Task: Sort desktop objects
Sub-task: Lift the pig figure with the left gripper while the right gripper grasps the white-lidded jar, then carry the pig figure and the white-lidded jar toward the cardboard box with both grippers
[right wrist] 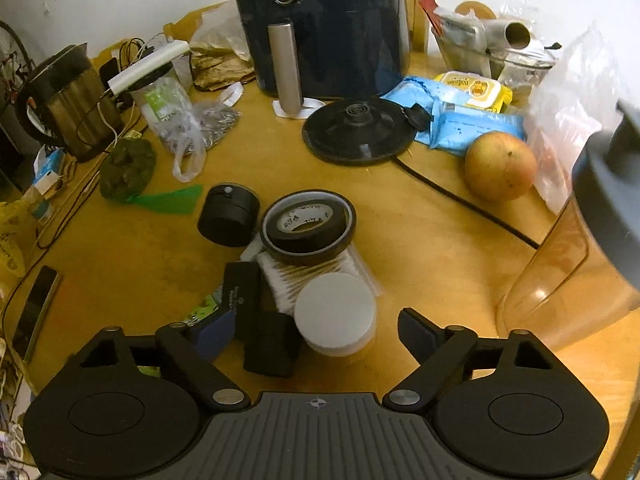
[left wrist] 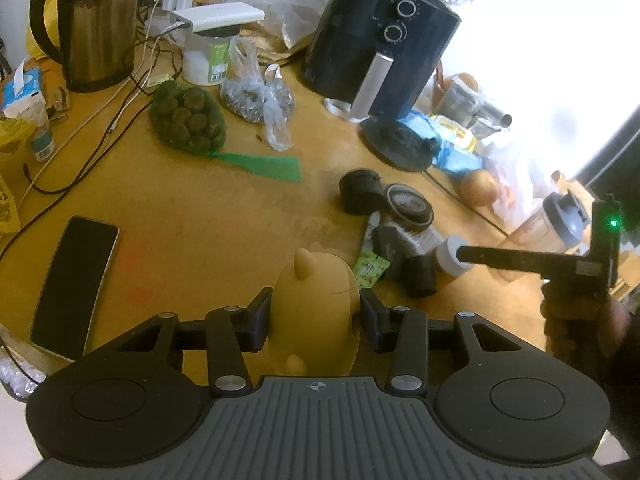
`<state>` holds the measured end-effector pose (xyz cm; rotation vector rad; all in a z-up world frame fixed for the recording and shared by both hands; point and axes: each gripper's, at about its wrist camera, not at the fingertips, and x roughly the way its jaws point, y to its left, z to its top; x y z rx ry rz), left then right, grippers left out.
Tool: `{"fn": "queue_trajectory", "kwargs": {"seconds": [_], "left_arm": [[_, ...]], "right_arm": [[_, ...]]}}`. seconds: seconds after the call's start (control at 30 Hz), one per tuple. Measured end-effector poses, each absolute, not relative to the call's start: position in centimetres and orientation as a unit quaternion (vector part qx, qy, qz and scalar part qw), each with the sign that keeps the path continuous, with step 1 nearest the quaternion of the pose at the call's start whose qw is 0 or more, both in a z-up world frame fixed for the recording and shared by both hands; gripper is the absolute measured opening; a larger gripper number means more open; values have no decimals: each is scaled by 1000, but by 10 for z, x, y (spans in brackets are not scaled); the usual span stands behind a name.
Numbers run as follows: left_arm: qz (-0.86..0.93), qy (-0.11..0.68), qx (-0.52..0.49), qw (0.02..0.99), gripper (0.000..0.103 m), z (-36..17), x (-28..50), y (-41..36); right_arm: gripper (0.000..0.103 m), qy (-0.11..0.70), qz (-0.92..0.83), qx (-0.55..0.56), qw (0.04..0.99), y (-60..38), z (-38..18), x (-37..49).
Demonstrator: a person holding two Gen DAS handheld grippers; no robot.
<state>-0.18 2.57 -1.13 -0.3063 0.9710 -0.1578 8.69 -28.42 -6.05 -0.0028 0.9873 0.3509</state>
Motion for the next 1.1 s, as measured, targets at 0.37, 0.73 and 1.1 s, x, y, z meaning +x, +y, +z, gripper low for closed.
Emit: {"fn": "queue_trajectory", "kwargs": {"seconds": [0.37, 0.73, 1.1], "left_arm": [[-70, 479, -130, 865, 44, -13, -3, 22], [-76, 483, -118, 864, 44, -12, -2, 16], [-91, 481, -104, 866, 44, -5, 0, 7]], "right_arm": [[67, 472, 155, -10, 868, -280, -85, 105], [58, 468, 151, -23, 870, -276, -97, 106], [57, 453, 149, -35, 879, -276, -85, 99]]}}
